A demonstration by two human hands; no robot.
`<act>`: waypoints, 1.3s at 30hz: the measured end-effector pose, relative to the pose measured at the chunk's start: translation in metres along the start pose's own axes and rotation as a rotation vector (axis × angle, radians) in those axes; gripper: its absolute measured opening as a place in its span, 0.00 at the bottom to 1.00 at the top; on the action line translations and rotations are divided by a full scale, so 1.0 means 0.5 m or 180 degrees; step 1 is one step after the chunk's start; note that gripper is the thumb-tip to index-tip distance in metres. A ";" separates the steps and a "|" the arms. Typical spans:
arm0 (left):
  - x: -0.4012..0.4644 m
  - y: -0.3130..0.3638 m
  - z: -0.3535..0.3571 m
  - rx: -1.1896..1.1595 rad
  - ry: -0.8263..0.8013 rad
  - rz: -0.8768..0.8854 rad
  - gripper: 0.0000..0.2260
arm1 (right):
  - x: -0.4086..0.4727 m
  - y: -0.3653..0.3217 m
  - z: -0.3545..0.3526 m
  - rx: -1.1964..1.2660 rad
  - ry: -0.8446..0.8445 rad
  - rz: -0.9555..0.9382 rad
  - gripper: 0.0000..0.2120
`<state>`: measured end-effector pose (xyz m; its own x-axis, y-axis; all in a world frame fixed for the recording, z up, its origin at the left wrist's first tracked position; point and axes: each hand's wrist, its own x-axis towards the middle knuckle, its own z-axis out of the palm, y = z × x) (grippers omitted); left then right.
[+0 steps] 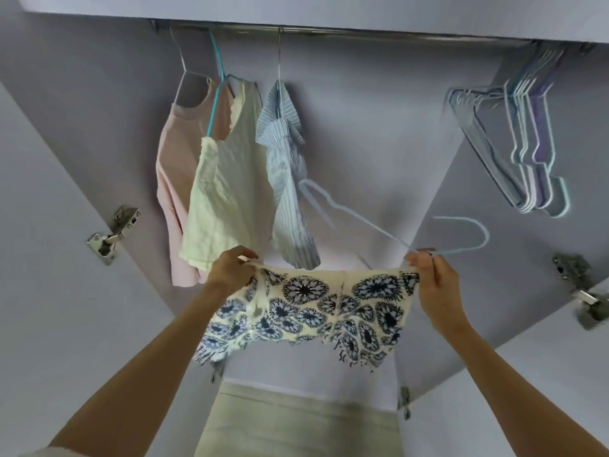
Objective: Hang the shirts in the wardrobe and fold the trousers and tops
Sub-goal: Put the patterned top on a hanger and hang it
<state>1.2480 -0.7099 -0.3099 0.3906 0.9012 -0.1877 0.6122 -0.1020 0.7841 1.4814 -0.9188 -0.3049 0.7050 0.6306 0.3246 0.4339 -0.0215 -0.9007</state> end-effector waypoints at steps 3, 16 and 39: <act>0.002 0.005 -0.035 -0.0750 -0.1022 -0.0540 0.08 | 0.003 0.001 -0.009 0.0768 0.0035 0.0178 0.16; 0.017 0.088 -0.056 0.1230 -0.0085 -0.0038 0.08 | 0.042 -0.034 0.029 -0.1056 -0.1087 -0.0933 0.23; -0.044 0.104 -0.045 0.1642 0.1126 0.3299 0.10 | 0.112 -0.056 -0.001 0.0399 -0.3608 0.2303 0.12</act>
<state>1.2560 -0.7253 -0.2515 0.6978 0.3493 0.6253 0.3538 -0.9272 0.1232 1.5088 -0.8833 -0.2615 -0.1221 0.7977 -0.5905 0.0685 -0.5868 -0.8068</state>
